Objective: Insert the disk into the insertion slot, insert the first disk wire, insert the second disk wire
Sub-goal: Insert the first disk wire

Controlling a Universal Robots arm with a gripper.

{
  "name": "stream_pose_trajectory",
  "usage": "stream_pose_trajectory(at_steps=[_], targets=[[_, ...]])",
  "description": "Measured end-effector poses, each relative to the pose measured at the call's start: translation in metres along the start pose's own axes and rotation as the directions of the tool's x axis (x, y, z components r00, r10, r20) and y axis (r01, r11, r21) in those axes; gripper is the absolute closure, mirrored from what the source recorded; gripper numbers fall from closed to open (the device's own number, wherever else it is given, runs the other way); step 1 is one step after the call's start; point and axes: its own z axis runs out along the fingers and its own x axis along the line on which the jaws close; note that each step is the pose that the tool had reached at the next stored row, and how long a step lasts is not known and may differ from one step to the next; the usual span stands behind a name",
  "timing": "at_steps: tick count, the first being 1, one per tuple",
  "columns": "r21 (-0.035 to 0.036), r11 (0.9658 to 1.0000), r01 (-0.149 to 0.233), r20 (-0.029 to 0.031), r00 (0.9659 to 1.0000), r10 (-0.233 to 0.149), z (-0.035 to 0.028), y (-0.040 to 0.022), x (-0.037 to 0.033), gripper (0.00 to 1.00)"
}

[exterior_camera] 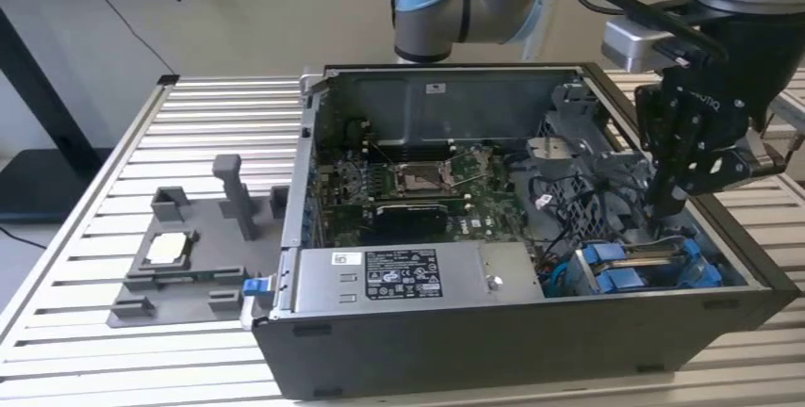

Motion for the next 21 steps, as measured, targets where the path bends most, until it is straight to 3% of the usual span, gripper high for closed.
stream_pose_trajectory(at_steps=[7, 14, 21], targets=[[-0.0311, 0.9995, 0.003, 0.0028, 1.0, -0.003, 0.0038, -0.0079, 0.0106, 0.81], [-0.0495, 0.9988, 0.004, 0.0044, 1.0, -0.004, 0.0078, -0.0183, 0.0145, 0.81], [-0.0507, 0.9987, -0.002, 0.0035, 1.0, 0.002, 0.0102, -0.0203, 0.0145, 0.81]])
